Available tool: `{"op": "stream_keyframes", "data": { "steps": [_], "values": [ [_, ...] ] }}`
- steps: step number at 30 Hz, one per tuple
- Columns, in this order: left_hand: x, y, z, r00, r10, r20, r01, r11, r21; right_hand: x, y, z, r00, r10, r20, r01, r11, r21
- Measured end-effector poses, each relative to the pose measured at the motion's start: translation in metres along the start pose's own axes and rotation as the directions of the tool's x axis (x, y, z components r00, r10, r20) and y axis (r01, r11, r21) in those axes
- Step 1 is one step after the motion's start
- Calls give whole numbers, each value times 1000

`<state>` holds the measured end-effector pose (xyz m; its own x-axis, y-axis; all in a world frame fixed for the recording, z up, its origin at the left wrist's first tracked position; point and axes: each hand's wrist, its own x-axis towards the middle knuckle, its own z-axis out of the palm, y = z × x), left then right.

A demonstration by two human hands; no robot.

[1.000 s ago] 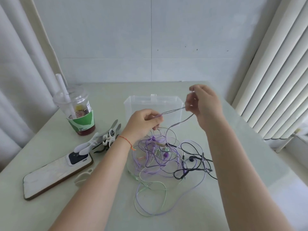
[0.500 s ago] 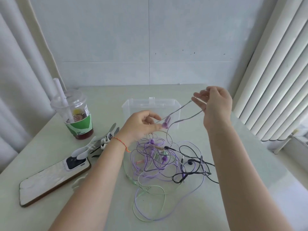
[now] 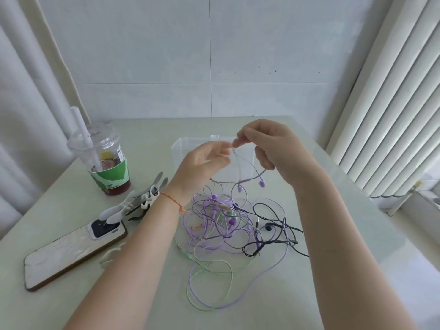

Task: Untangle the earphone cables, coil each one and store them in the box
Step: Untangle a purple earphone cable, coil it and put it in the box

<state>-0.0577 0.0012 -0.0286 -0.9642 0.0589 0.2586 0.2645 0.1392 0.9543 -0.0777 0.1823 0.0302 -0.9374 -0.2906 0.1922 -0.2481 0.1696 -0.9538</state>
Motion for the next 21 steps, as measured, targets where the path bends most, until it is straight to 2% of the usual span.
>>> {"op": "stream_keyframes", "data": {
  "steps": [1,3,5,7,11,14,16,17,21],
  "values": [
    [0,3,4,998,18,61,-13,996,-86,-1,-1,1,999,-6,41,6,1000,6],
    [0,3,11,997,18,80,-9,993,-114,-3,-3,2,996,-2,85,3,1000,-15],
    [0,2,13,999,-16,-37,15,999,-34,-3,-3,2,996,-4,85,9,999,-51],
    [1,0,10,986,-27,-163,20,999,-45,-1,0,0,999,-13,45,19,991,-133],
    [3,5,0,929,-80,-362,-28,959,-282,3,8,-5,1000,-21,17,26,907,-420],
    [9,3,-8,880,-201,-430,-54,857,-512,9,15,-7,995,-43,-89,-5,878,-479],
    [11,-1,-18,875,-291,-387,-15,783,-622,12,19,-12,979,-26,-201,-65,899,-432],
    [11,-3,-23,880,-320,-351,33,779,-627,12,20,-13,974,6,-227,-97,914,-393],
    [7,-2,-25,920,-370,-132,268,836,-478,9,15,-10,973,132,-189,-204,875,-438]
  ]
}}
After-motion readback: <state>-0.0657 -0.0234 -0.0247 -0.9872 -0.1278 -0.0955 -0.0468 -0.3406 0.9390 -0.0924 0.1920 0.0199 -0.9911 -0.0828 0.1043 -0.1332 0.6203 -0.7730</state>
